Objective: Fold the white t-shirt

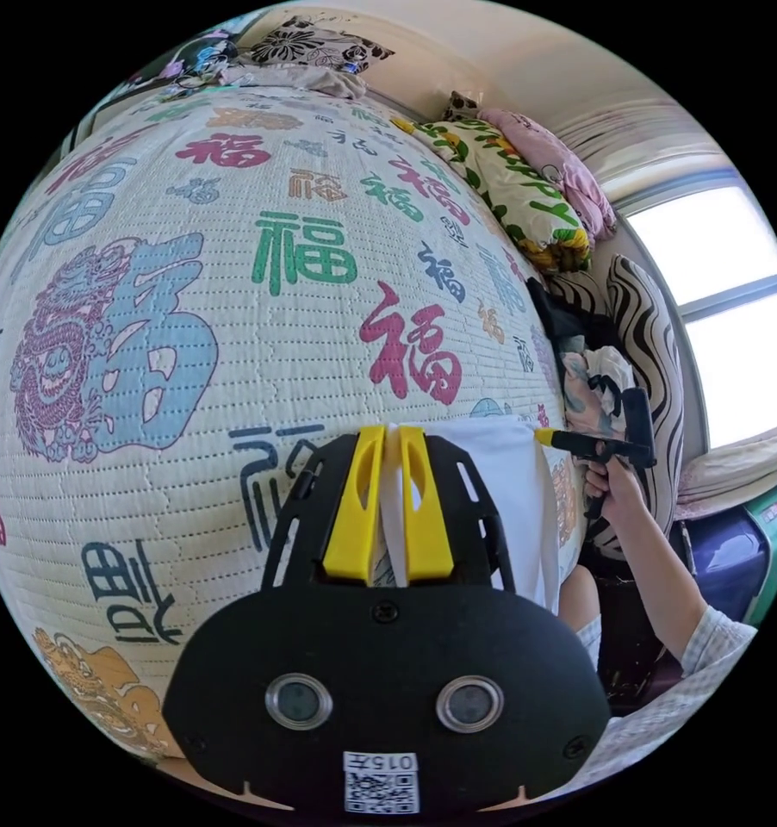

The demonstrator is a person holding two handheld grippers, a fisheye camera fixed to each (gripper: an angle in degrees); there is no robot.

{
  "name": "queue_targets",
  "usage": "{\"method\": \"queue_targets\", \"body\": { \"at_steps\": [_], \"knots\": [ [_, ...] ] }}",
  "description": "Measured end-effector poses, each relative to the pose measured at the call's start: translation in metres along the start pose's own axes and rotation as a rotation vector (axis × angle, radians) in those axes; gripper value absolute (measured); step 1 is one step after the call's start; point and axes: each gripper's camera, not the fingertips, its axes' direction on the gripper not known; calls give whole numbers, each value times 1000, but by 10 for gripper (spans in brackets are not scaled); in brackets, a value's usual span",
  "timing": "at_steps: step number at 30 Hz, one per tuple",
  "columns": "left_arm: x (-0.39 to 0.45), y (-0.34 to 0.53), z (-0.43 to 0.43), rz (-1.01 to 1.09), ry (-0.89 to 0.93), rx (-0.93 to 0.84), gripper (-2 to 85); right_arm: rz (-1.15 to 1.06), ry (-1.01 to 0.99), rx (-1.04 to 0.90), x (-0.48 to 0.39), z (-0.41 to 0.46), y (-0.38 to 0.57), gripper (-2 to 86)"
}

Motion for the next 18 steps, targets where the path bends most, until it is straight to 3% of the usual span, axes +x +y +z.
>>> {"method": "queue_targets", "body": {
  "at_steps": [8,14,18],
  "knots": [
    [-24,10,-29,72,123,34,85,-92,-249,184,27,-47,19,82],
    [-45,12,-10,101,255,25,83,-95,-174,47,33,-20,11,87],
    [-44,6,-6,101,265,-3,17,-91,-161,10,30,-17,5,39]
  ]
}}
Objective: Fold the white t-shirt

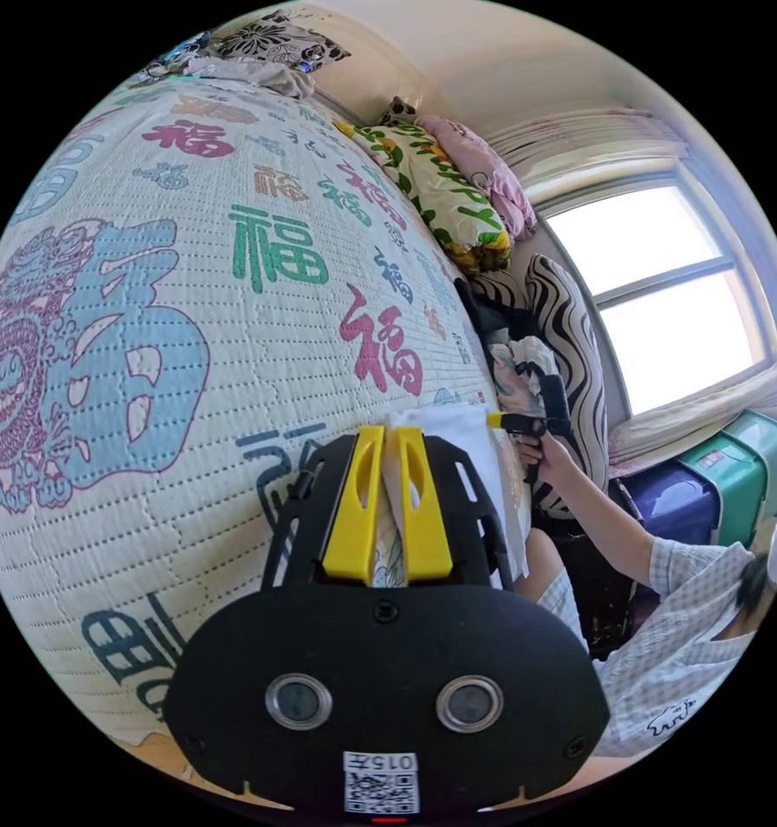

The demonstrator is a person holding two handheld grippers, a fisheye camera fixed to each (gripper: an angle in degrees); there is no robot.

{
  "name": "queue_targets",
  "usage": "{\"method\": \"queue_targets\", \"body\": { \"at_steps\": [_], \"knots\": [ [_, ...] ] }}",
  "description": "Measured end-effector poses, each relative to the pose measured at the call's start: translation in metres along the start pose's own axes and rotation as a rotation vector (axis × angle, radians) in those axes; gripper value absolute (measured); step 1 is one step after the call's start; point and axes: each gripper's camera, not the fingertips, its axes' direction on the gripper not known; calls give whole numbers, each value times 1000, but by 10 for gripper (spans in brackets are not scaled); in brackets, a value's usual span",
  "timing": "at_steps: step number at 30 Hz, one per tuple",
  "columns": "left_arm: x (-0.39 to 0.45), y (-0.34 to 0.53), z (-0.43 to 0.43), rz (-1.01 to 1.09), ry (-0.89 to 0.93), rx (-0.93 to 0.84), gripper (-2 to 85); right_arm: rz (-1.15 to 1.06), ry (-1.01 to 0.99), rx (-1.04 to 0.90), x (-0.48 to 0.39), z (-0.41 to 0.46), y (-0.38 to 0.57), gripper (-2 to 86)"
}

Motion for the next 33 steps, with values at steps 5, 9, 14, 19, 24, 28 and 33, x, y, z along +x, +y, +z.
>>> {"method": "queue_targets", "body": {
  "at_steps": [5,9,14,19,24,28,33],
  "knots": [
    [1,0,5,-36,-25,-21,5,25,-63,69,7,-13,13,15],
    [32,1,-4,42,-221,7,26,9,-114,119,8,-22,31,11],
    [96,-10,6,231,-237,18,58,-23,-35,33,0,-11,42,1],
    [173,-38,88,425,-235,-138,70,21,-48,92,-2,-12,51,2],
    [210,-54,184,494,-299,-342,74,13,-146,137,-14,-17,71,35],
    [214,-63,236,469,-372,-446,62,-54,-29,0,-51,-8,103,72],
    [209,-67,251,387,-342,-447,48,-98,106,-195,-77,30,122,39]
  ]
}}
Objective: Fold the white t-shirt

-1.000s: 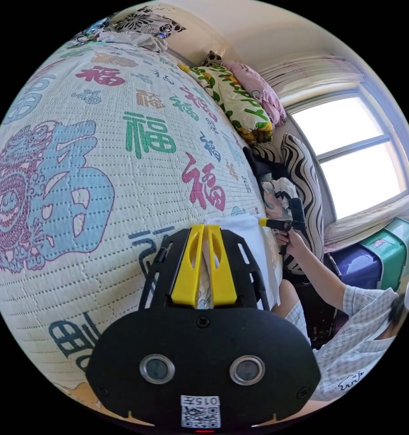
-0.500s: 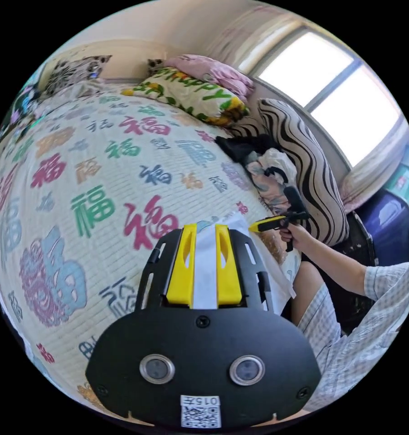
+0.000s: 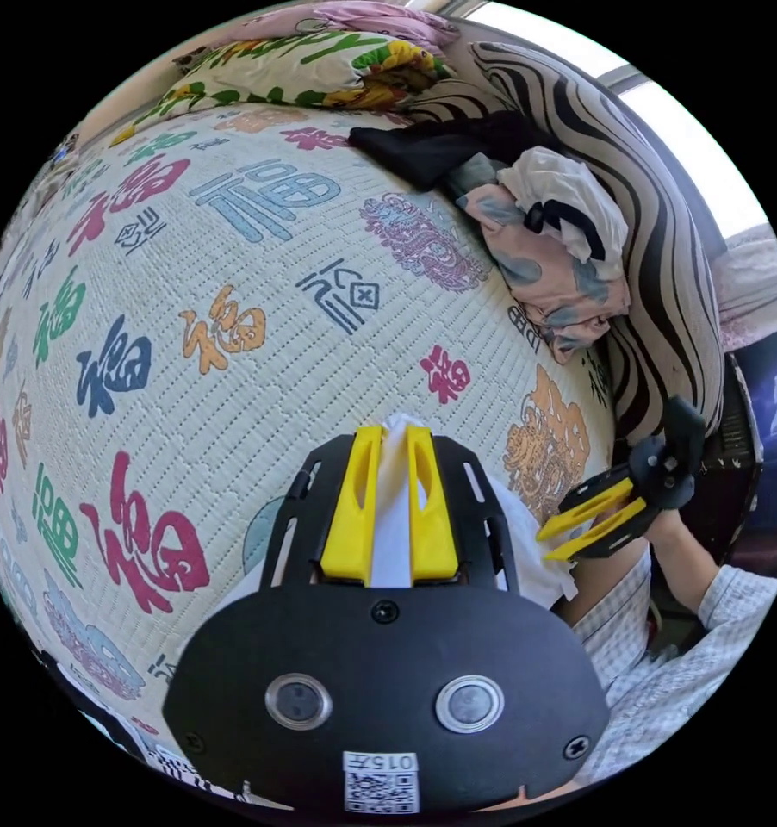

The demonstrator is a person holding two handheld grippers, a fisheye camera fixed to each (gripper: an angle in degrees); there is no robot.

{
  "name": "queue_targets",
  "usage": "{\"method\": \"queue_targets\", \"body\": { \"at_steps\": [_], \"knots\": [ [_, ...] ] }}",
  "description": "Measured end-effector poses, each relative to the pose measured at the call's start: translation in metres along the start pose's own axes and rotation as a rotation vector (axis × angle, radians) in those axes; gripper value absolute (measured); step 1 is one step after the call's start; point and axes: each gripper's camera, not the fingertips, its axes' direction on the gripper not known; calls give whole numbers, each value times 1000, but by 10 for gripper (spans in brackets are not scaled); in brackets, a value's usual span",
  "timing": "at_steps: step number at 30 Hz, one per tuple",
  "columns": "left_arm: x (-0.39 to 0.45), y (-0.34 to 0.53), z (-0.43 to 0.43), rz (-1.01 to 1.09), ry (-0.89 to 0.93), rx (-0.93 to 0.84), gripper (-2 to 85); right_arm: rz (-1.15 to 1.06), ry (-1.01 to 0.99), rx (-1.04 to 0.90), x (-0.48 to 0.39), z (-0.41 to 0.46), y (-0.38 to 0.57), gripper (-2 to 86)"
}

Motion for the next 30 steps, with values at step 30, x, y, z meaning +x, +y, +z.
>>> {"method": "queue_targets", "body": {
  "at_steps": [30],
  "knots": [
    [102,286,18,-231,-108,2,30,191,225,-118,-155,64,15,-5]
  ]
}}
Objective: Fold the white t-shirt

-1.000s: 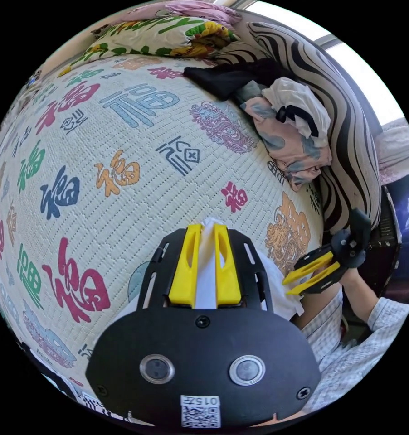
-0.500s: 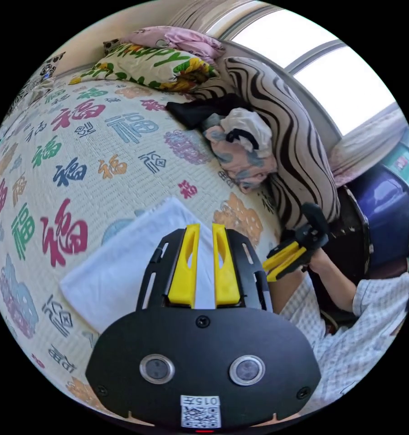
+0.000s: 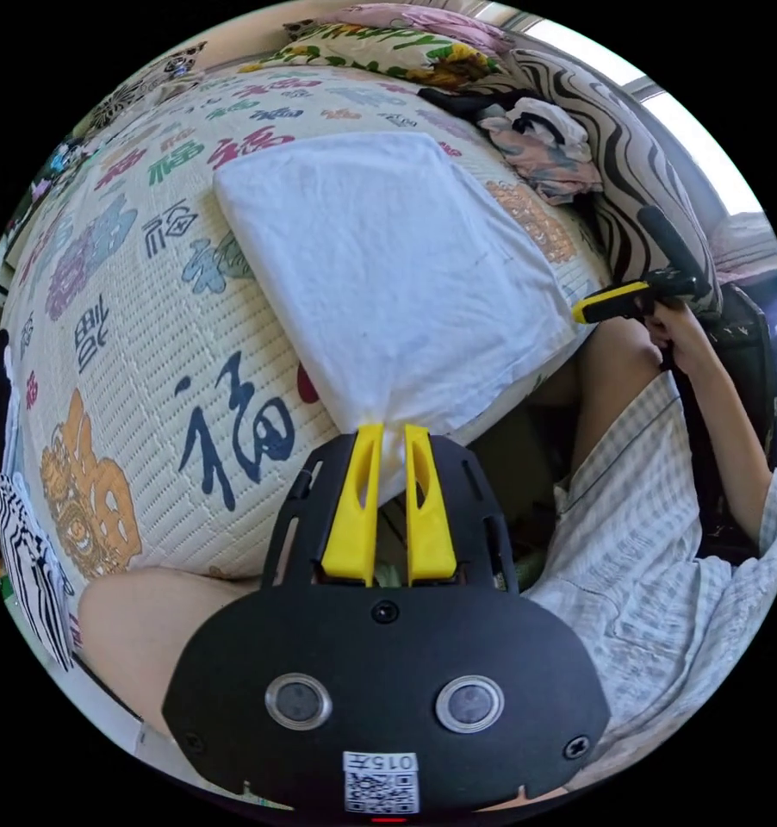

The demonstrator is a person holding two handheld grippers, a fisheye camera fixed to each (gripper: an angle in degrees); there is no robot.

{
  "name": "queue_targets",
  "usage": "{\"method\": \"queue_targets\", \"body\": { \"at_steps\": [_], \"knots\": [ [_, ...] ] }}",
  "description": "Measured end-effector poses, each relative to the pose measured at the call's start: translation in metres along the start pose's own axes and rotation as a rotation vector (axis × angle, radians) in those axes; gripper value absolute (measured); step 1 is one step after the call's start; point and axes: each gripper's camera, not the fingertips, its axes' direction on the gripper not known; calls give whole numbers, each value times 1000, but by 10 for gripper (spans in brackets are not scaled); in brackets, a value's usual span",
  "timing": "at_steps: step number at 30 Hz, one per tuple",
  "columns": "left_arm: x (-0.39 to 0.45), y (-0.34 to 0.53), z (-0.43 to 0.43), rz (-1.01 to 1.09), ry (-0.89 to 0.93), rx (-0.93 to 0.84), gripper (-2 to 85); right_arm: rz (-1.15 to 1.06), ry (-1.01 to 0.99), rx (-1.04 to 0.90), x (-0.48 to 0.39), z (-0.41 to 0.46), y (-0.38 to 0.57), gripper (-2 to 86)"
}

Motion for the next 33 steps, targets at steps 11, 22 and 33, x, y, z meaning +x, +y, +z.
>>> {"method": "queue_targets", "body": {
  "at_steps": [11,22,33],
  "knots": [
    [7,27,2,16,-23,107,0,41,79,-99,-89,-48,-40,-5],
    [-12,48,-3,31,1,166,3,-181,496,280,-342,-296,-78,-5],
    [-50,57,-72,11,89,385,12,-189,764,413,-323,-249,-82,4]
  ]
}}
